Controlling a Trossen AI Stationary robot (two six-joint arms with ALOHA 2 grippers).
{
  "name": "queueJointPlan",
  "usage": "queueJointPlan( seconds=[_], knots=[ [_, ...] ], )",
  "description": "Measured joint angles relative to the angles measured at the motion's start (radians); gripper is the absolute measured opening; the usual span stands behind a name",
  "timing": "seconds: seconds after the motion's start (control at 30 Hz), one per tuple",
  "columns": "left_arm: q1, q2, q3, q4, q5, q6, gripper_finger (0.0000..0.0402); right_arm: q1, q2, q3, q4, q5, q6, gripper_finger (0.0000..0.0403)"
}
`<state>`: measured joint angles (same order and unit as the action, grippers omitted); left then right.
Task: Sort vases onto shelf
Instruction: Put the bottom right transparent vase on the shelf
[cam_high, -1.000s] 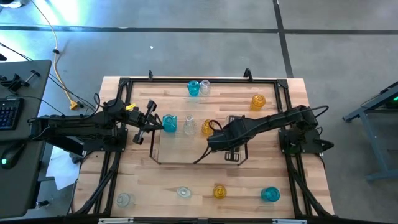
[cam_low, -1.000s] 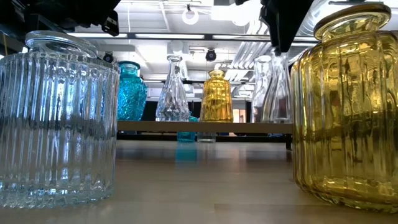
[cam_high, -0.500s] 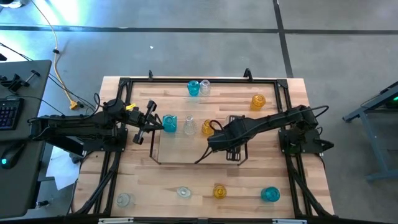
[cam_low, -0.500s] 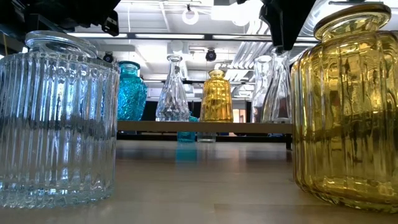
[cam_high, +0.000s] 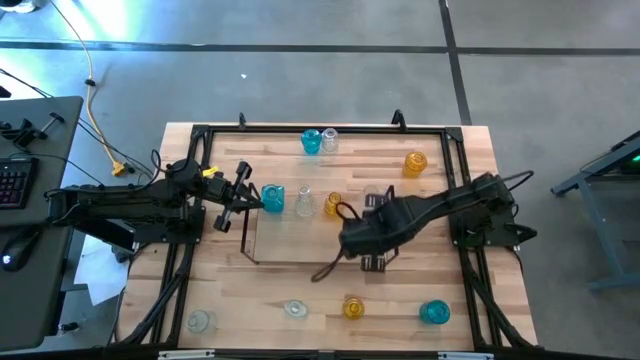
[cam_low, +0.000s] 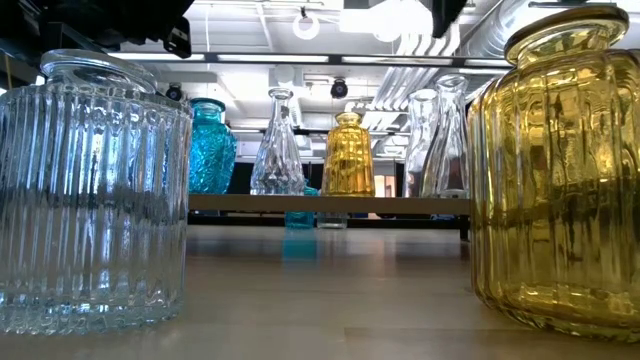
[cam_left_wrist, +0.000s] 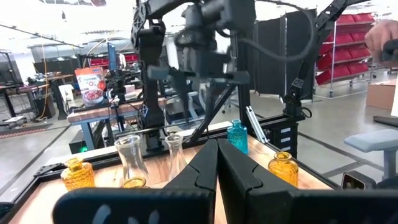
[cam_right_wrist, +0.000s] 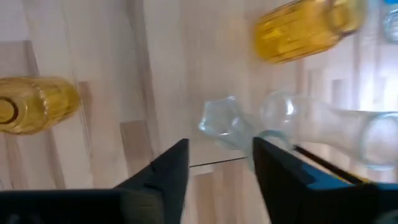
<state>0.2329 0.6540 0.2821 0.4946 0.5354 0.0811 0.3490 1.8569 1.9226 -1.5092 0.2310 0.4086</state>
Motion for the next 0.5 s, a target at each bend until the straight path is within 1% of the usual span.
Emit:
queueJointPlan(
  seconds=[0.2, 0.27, 0.33, 0.5],
  knots=[
    [0.0, 0.0, 0.0, 0.0, 0.0, 0.001, 0.0, 0.021, 0.0, -0.119, 0.057, -0.024, 0.053, 0.0041],
    [0.0, 0.0, 0.0, -0.001, 0.0, 0.001, 0.0, 0.021, 0.0, -0.16, 0.077, -0.024, 0.062, 0.0013],
    [0.0, 0.0, 0.0, -0.001, 0.0, 0.001, 0.0, 0.019, 0.0, -0.202, 0.093, -0.024, 0.063, 0.0007],
    [0.0, 0.0, 0.0, -0.001, 0.0, 0.001, 0.0, -0.001, 0.0, -0.286, 0.147, -0.022, 0.087, 0.0022]
  ],
)
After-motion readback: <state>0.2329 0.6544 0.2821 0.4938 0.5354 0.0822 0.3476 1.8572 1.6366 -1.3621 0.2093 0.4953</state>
